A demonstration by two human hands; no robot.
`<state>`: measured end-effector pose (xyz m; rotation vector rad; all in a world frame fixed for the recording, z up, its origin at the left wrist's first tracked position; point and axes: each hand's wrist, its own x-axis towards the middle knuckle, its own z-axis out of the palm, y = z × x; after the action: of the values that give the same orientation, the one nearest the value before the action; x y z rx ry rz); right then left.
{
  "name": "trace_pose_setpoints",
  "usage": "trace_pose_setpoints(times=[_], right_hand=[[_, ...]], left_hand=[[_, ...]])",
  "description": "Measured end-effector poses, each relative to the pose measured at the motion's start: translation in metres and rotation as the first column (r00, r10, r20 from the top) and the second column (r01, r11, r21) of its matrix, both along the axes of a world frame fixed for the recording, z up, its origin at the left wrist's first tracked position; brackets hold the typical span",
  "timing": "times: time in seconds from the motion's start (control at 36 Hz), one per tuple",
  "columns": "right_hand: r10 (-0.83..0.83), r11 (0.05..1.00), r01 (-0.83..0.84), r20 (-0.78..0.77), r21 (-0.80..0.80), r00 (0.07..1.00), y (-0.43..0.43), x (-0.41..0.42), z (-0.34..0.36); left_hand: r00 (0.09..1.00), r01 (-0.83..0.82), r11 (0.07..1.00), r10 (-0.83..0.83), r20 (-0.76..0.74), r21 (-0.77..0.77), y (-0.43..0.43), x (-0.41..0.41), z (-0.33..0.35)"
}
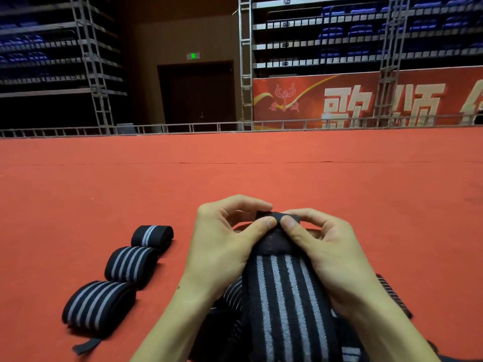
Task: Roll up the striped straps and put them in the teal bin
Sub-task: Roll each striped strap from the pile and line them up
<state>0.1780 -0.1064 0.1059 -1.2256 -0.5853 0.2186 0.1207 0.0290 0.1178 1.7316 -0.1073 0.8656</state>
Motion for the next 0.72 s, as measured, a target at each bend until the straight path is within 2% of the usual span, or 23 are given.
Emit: trace_pose_setpoints(times=[0.08,0.19,0.28,0.42,0.61,0.72], right_hand=[[-0.085,0.995,0.09,0.132,-0.033,0.988,0.0,0.003,-0.002],[-0.18,0.982,0.187,0.3,0.006,0.937,0.0,0.002,-0.001],[-0.205,0.979,0.196,0.346,0.059,0.916,0.0,0.001,0.0],[-0.199,0.98,0.18,0.298,0.089,0.934,0.002,0.003,-0.002],[-0.087,0.991,0.074,0.115,0.111,0.99,0.001,0.002,-0.001],[0.057,0.995,-0.059,0.017,0.084,0.998,0.002,0.001,-0.001]], left_hand=[[1.0,0.005,1.0,-0.005,-0.02,-0.004,0.0,0.001,-0.001],[0.996,0.02,0.997,-0.027,-0.089,-0.074,-0.002,0.0,-0.003],[0.982,0.065,0.992,-0.082,-0.168,-0.106,-0.005,-0.001,-0.004],[0.991,0.089,0.992,-0.097,-0.091,-0.092,-0.008,-0.004,-0.002],[0.995,0.09,0.994,-0.088,0.036,-0.054,-0.008,0.001,-0.007],[0.986,0.059,0.998,-0.058,0.156,-0.005,-0.003,0.007,-0.009]])
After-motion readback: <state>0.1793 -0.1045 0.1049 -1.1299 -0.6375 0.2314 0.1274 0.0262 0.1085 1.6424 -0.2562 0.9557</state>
